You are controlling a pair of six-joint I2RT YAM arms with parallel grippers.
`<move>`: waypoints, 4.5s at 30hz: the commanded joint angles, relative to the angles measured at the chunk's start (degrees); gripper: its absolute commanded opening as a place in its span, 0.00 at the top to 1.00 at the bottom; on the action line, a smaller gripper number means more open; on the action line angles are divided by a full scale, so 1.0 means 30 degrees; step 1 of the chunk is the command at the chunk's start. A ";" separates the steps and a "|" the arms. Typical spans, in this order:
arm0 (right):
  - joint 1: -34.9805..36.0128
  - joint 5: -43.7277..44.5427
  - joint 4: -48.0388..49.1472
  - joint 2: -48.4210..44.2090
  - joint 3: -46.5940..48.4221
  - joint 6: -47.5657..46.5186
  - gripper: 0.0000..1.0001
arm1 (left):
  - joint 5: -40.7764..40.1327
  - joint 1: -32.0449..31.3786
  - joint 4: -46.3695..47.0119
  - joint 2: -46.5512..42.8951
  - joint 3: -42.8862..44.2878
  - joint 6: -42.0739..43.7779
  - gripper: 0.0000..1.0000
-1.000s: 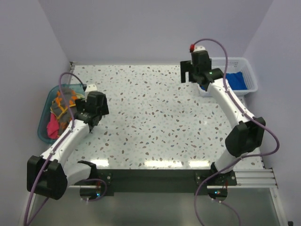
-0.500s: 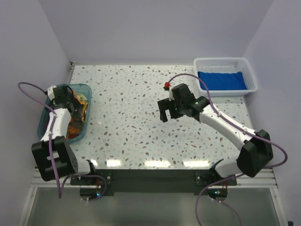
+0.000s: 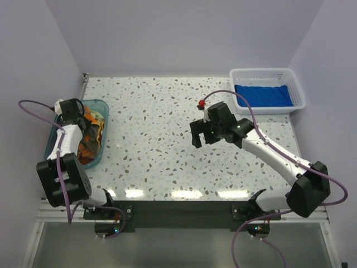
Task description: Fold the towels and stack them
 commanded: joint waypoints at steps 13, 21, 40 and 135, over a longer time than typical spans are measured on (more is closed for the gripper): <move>0.0141 -0.0053 -0.0007 -0.0856 -0.0249 -0.0170 0.02 | 0.0629 -0.1633 -0.0943 -0.4428 0.3071 0.2489 1.00; 0.0141 0.1527 0.0139 -0.1997 -0.0249 -0.0082 0.01 | 0.1270 -0.8980 -0.1620 -0.3988 0.6528 0.3048 1.00; 0.0083 0.4785 0.0726 -0.4786 -0.1948 -0.0785 0.01 | 0.1126 -2.4401 0.1367 -0.5243 -0.2573 -0.0489 0.57; -0.4077 0.0915 0.1252 -0.4871 -0.4292 0.0797 0.04 | -2.1430 -1.5293 0.7271 -0.4894 1.5425 2.2111 1.00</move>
